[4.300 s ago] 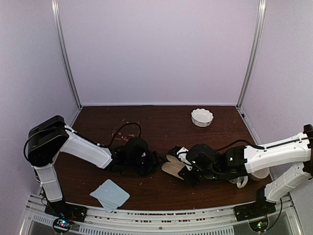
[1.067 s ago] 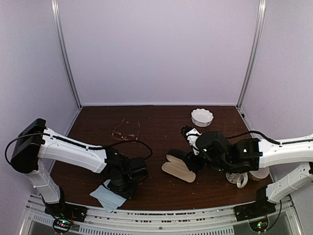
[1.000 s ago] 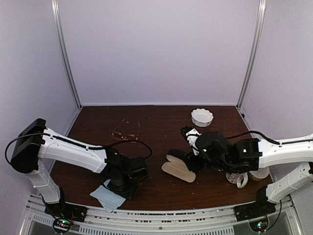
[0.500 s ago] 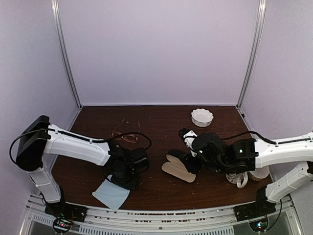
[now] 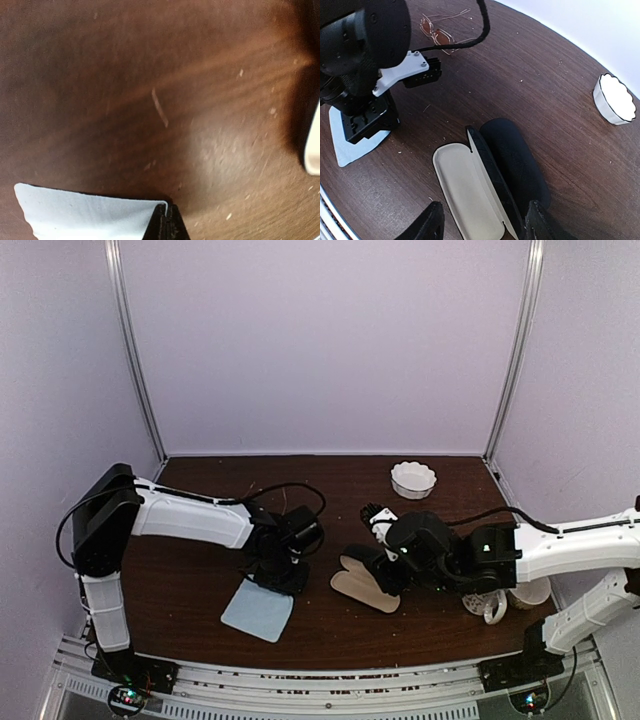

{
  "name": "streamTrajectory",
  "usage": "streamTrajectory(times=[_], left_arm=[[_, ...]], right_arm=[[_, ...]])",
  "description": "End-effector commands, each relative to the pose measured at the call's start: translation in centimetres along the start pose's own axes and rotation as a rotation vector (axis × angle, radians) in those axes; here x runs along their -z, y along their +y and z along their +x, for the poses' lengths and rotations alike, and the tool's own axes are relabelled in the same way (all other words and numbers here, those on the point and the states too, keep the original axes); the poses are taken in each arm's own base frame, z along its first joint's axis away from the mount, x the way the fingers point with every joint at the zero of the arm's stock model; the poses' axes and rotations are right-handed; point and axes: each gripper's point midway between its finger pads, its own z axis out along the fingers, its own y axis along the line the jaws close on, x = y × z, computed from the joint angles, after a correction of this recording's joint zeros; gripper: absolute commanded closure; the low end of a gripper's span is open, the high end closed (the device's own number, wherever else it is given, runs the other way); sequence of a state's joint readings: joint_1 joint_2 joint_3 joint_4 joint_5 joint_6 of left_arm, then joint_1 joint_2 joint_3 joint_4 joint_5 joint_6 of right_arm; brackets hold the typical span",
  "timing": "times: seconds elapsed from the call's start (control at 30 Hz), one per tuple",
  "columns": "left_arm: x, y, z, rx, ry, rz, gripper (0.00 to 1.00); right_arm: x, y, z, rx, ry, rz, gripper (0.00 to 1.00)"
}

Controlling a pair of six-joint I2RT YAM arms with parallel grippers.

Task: Organize the sunglasses
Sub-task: Move the glasses cleaning cloth to the center of the board.

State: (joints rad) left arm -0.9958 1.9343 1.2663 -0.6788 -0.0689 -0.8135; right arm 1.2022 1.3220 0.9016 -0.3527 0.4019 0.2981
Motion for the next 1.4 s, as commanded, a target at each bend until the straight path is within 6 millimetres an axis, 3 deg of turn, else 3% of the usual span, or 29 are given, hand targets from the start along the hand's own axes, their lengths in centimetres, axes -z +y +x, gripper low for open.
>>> streamTrajectory(times=[0.0, 0.4, 0.67, 0.77, 1.1, 1.2, 1.3, 1.37], left_arm=[[-1.1, -0.5, -2.4, -0.014, -0.018, 0.034, 1.0], [-2.3, 1.7, -7.4, 0.1, -0.056, 0.067, 1.0], [-0.8, 1.5, -9.6, 0.106, -0.126, 0.11, 1.0], [0.6, 0.5, -10.2, 0.058, -0.164, 0.161, 0.89], [7.5, 2.0, -10.7, 0.011, -0.321, 0.152, 0.53], [9.2, 2.9, -9.6, 0.013, -0.347, 0.151, 0.44], [10.7, 3.9, -8.0, 0.018, -0.356, 0.156, 0.4], [11.1, 4.7, -6.4, 0.02, -0.348, 0.144, 0.39]], right_arm=[[0.0, -0.3, -0.9, 0.015, -0.014, 0.03, 0.43], [0.0, -0.3, -1.1, 0.031, -0.012, 0.034, 0.43], [0.6, -0.3, -2.1, 0.038, -0.03, 0.03, 0.4], [0.9, -0.3, -2.7, 0.034, -0.048, 0.025, 0.37], [2.4, -0.3, -5.6, 0.015, -0.105, 0.011, 0.29], [2.7, -0.3, -6.0, 0.01, -0.112, 0.001, 0.24], [2.5, 0.0, -5.9, -0.006, -0.117, -0.012, 0.01], [1.7, 0.5, -5.6, -0.001, -0.097, -0.024, 0.0]])
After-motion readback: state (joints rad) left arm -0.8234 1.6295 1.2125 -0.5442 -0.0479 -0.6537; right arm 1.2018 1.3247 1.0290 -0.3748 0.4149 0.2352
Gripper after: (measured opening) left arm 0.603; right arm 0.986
